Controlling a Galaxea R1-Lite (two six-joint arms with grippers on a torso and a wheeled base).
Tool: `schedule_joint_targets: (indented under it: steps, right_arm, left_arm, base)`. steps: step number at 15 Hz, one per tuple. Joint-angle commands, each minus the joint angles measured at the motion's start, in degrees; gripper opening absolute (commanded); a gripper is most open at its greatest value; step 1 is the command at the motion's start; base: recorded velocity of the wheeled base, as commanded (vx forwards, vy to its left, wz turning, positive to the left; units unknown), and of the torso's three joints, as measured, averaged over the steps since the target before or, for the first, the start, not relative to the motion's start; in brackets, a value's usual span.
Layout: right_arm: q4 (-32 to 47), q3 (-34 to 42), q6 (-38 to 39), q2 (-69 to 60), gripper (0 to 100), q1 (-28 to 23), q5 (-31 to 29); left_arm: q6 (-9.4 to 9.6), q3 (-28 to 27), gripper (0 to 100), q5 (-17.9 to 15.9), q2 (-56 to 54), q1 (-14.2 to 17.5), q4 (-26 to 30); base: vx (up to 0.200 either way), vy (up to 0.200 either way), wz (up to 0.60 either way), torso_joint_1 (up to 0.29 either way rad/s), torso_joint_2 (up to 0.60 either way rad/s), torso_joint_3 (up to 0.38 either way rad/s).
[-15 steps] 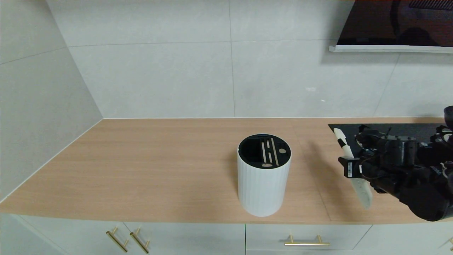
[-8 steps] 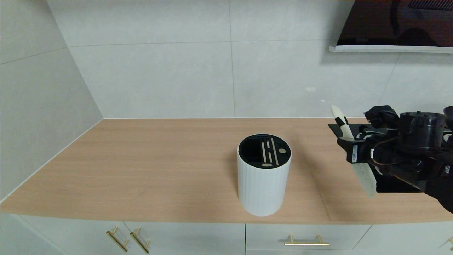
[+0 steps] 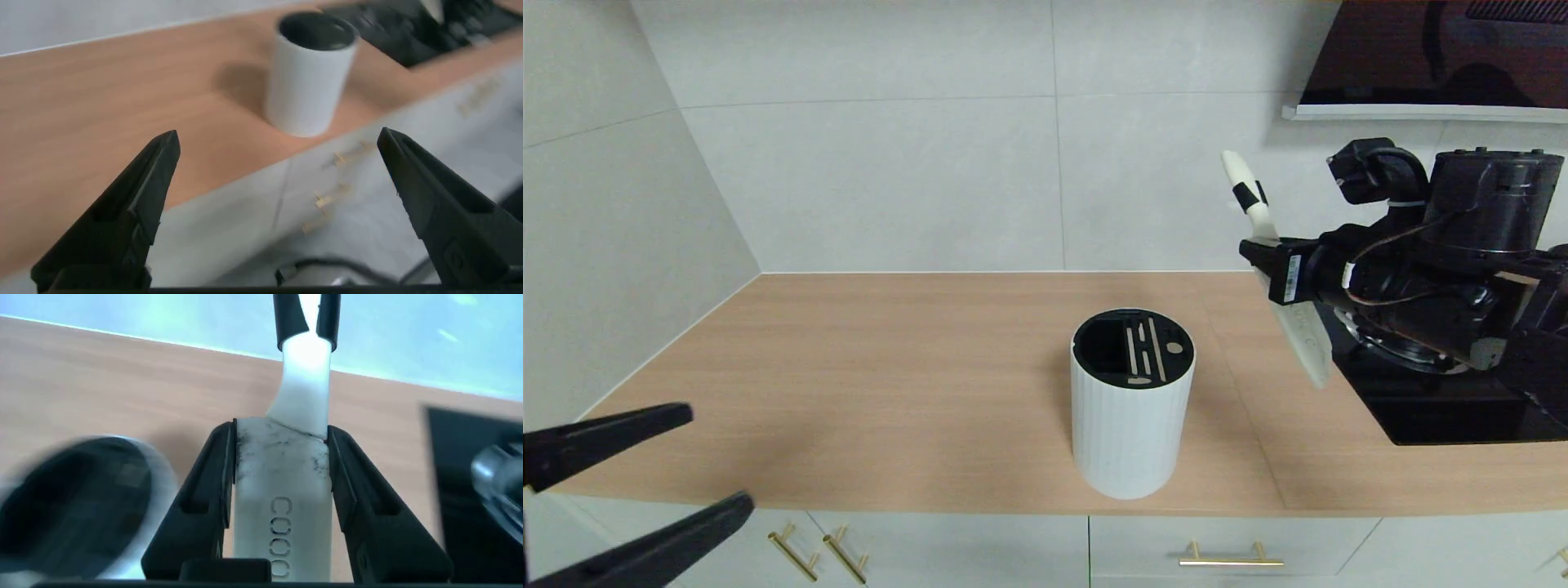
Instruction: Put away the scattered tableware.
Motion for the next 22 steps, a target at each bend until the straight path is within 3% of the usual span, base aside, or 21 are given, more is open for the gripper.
schedule_joint_targets:
  steps: [1,2,3,4,5,6,7,8,10,13,15,19,22]
  right_arm:
    - [0.0,1.0,0.4,-2.0,0,4.6,-0.3]
    - [0.6,1.0,1.4,-3.1,0,7.5,-0.4]
    - [1.4,1.2,2.7,-4.2,0,10.0,-0.4]
    - [2.2,1.4,3.3,-4.7,0,11.3,-0.5]
    - [3.3,1.5,3.7,-5.1,0,12.6,-1.0]
    - [3.5,1.7,4.1,-4.9,0,14.8,-2.0]
    - [3.5,2.1,4.1,-4.4,0,16.5,-2.8]
    - [3.4,2.4,4.1,-4.0,0,17.4,-3.3]
    - [3.2,3.3,4.1,-3.3,0,19.9,-3.7]
    - [2.8,4.1,4.2,-1.4,0,23.4,-5.0]
    - [2.6,4.0,4.3,-0.4,0,25.2,-6.4]
    - [0.8,3.9,6.9,0.6,0,28.3,-6.5]
    - [0.8,3.9,7.0,0.7,0,29.9,-6.5]
  left_arm:
    - [0.09,-5.0,100,-0.8,16.1,-4.9,-6.3]
    - [-2.64,-6.5,100,-0.8,19.7,-7.2,-8.0]
    - [-8.35,-7.6,100,-0.8,22.8,-9.9,-10.7]
    - [-11.87,-7.7,100,-0.8,24.4,-11.5,-13.2]
    - [-17.14,-7.6,100,-0.7,26.8,-14.5,-17.6]
    - [-25.67,-7.4,100,0.2,30.8,-17.5,-25.9]
    - [-30.24,-7.2,100,1.8,33.6,-18.5,-30.9]
    - [-32.7,-7.1,100,3.4,35.6,-19.2,-33.9]
    - [-39.73,-7.2,100,7.2,41.3,-21.1,-43.3]
    - [-48.78,-7.1,100,7.7,44.2,-23.6,-49.9]
    - [-52.03,-7.1,100,7.8,45.1,-24.2,-53.3]
    - [-51.51,-7.7,100,12.9,48.7,-26.0,-56.4]
    - [-50.19,-7.7,100,13.1,50.1,-26.3,-57.3]
  base:
    - [0.0,0.0,0.0,0.0,0.0,0.0]
    - [0.0,0.0,0.0,0.0,0.0,0.0]
    - [0.0,0.0,0.0,0.0,0.0,0.0]
    - [0.0,0.0,0.0,0.0,0.0,0.0]
    - [0.0,0.0,0.0,0.0,0.0,0.0]
    - [0.0,0.0,0.0,0.0,0.0,0.0]
    - [0.0,0.0,0.0,0.0,0.0,0.0]
    - [0.0,0.0,0.0,0.0,0.0,0.0]
    - [0.0,0.0,0.0,0.0,0.0,0.0]
    - [0.0,0.0,0.0,0.0,0.0,0.0]
    - [0.0,0.0,0.0,0.0,0.0,0.0]
    - [0.0,0.0,0.0,0.0,0.0,0.0]
    - [0.0,0.0,0.0,0.0,0.0,0.0]
